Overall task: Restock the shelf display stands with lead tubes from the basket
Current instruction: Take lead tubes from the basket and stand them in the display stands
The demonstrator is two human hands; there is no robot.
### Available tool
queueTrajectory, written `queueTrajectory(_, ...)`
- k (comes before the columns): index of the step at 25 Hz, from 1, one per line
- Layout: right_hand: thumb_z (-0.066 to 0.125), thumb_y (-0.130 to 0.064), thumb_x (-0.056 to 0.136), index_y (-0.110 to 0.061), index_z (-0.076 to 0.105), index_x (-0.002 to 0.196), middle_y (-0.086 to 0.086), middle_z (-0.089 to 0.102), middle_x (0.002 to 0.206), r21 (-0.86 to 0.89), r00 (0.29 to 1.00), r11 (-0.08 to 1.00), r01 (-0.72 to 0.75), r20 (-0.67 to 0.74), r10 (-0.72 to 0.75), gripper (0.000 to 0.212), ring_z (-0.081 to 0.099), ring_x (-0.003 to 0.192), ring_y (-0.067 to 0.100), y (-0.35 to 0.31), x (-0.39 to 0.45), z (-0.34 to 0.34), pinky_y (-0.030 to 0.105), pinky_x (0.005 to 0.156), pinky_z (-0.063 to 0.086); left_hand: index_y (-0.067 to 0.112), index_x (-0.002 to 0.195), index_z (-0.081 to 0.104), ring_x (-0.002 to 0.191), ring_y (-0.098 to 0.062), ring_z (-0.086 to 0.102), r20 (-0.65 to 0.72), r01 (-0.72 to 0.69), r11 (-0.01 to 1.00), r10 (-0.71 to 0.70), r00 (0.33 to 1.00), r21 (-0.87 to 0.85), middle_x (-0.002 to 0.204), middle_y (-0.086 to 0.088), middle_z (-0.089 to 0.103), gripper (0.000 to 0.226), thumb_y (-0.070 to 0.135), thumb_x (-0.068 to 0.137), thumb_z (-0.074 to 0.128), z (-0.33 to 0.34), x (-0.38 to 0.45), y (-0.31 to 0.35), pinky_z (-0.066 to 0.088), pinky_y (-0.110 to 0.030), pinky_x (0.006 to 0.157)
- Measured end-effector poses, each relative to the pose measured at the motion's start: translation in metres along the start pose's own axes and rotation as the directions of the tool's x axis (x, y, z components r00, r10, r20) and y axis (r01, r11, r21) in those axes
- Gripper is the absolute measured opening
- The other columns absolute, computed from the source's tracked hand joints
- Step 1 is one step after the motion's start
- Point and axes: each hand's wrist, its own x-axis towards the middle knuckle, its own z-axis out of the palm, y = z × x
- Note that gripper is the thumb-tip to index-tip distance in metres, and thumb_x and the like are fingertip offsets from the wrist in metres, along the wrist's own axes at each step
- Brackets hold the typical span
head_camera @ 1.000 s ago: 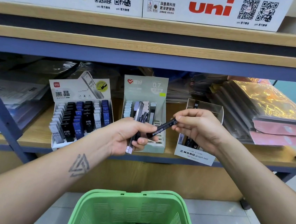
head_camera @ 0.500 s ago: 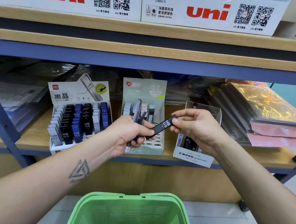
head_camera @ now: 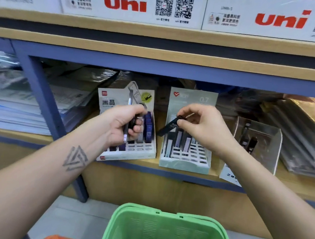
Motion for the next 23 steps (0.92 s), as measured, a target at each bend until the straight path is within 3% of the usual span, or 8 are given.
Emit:
queueTrajectory(3, 0.072, -0.015, 0.092, -0.023, 0.075, 0.105, -0.008, 0.070, 0.097, -0.179, 0.998, 0.982, 0.061, 0.028, -0.057, 0.015, 0.065, 0.090, 0.010, -0.016, 0.017, 0.028, 0.024, 0.083, 0.050, 0.015, 0.076, 0.051, 0.039, -0.008, 0.036, -0.034, 0.022, 1.000, -0.023, 0.999, -0.018, 0.056, 0.001, 0.045, 0.022, 0.019, 0.098, 0.051, -0.032, -0.004, 0.004, 0.022, -0.014, 0.031)
queueTrajectory(6, 0.074, -0.014, 0.091, -0.021, 0.075, 0.110, -0.003, 0.072, 0.100, -0.293, 0.991, 0.950, 0.107, 0.114, -0.076, 0.020, 0.066, 0.096, 0.014, -0.022, 0.035, 0.054, 0.030, 0.088, 0.053, 0.013, 0.089, 0.061, 0.045, -0.009, 0.038, -0.094, 0.042, 0.999, -0.039, 0.995, 0.033, 0.060, 0.000, 0.046, 0.016, 0.025, 0.098, 0.056, -0.056, -0.008, 0.002, 0.023, -0.014, 0.033)
queueTrajectory(13, 0.075, -0.010, 0.088, -0.019, 0.074, 0.103, 0.004, 0.072, 0.095, -0.314, 0.984, 0.937, 0.155, 0.137, -0.117, 0.017, 0.067, 0.092, 0.024, -0.024, 0.051, 0.107, 0.046, 0.083, 0.058, 0.009, 0.101, 0.064, 0.044, -0.007, 0.036, -0.084, 0.048, 0.998, -0.045, 0.996, 0.039, 0.061, 0.000, 0.046, 0.025, 0.031, 0.104, 0.052, -0.085, -0.015, -0.001, 0.023, -0.015, 0.031)
queueTrajectory(18, 0.074, -0.008, 0.088, -0.017, 0.075, 0.103, 0.005, 0.074, 0.098, -0.329, 0.975, 0.924, 0.195, 0.164, -0.147, 0.017, 0.068, 0.095, 0.025, -0.020, 0.046, 0.123, 0.043, 0.084, 0.057, 0.008, 0.108, 0.062, 0.041, -0.007, 0.036, -0.074, 0.023, 0.999, -0.021, 0.997, 0.033, 0.062, -0.001, 0.046, 0.020, 0.026, 0.102, 0.056, -0.087, -0.015, -0.003, 0.023, -0.014, 0.031)
queueTrajectory(23, 0.063, -0.006, 0.095, -0.014, 0.075, 0.118, 0.002, 0.067, 0.111, -0.427, 0.948, 0.849, 0.312, 0.199, -0.248, 0.027, 0.061, 0.110, 0.027, -0.018, 0.041, 0.134, 0.039, 0.084, 0.053, 0.008, 0.109, 0.060, 0.044, -0.008, 0.038, -0.052, 0.010, 1.000, -0.010, 0.999, 0.001, 0.059, -0.003, 0.054, 0.016, 0.021, 0.103, 0.056, -0.084, -0.016, -0.004, 0.024, -0.014, 0.034)
